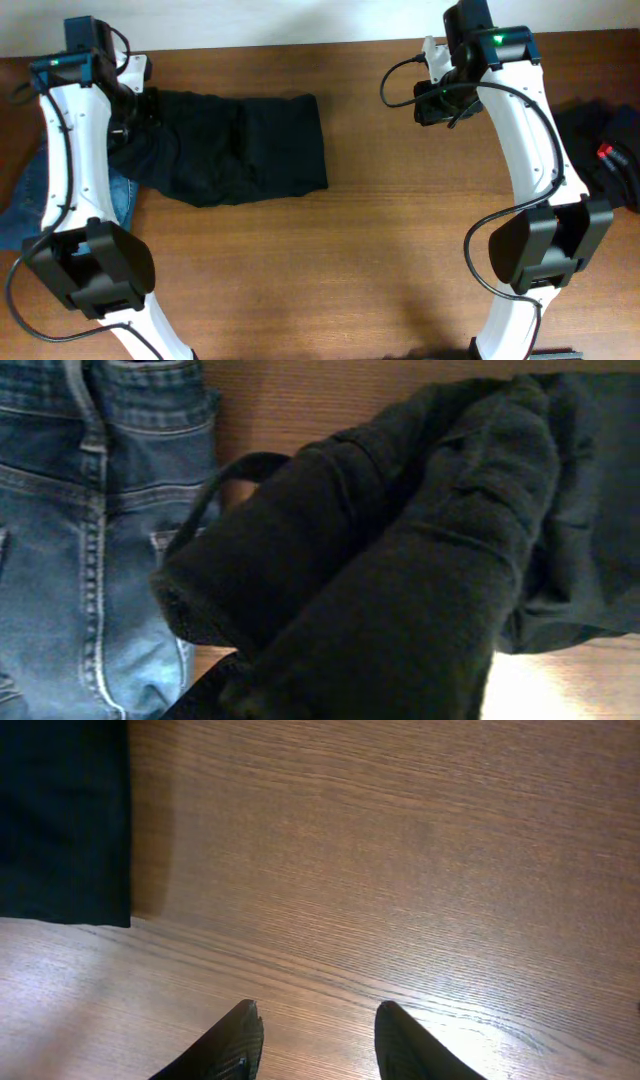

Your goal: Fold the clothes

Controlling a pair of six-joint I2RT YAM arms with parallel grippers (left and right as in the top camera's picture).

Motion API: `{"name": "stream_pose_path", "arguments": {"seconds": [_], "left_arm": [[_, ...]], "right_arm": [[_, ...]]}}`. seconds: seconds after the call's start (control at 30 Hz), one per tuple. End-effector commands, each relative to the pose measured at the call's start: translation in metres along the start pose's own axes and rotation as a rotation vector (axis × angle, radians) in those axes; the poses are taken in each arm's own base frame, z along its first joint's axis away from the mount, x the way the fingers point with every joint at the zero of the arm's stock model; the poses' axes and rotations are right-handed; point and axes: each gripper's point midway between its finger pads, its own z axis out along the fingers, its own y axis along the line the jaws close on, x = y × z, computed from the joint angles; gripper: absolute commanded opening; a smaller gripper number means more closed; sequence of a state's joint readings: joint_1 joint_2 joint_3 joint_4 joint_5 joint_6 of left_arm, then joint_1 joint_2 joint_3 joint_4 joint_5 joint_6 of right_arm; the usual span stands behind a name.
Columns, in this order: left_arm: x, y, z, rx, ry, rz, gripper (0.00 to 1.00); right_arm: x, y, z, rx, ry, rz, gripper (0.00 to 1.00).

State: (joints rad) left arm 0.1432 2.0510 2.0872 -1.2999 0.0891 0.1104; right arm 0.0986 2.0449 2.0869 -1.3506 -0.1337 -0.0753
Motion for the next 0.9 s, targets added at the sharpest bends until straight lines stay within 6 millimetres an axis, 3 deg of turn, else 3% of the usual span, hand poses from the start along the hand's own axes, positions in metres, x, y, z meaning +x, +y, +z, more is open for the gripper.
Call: {"name": "stream_pose_path", "arguments": {"seconds": [0.0,0.3,0.43,0.67,0.87], "left_arm": [[-0.015,-0.032,-0.025,0.031,-0.086,0.037,0.00],[-0.030,-0.088,-0.021,0.080,-0.140,0.045,0.01],[-0.029,-0.116,-0.011,0.106,-0.125,0.021,0.01],[-0.036,-0.165,-0.004,0.150,-0.167,0.103,0.01],[-0.047,-0.194,-0.008,0.182,-0.232,0.151,0.05]], "right_arm": [[-0.002,0.017,-0.006,-0.027,-0.018,-0.024,0.42],[0.003,0.036,0.003,-0.041,0.011,-0.063,0.42],[0.004,0.044,0.004,-0.046,0.017,-0.081,0.42],[0.002,0.043,0.008,-0.032,0.014,-0.040,0.42],[0.001,0.038,0.027,-0.015,0.044,-0.030,0.41]]}}
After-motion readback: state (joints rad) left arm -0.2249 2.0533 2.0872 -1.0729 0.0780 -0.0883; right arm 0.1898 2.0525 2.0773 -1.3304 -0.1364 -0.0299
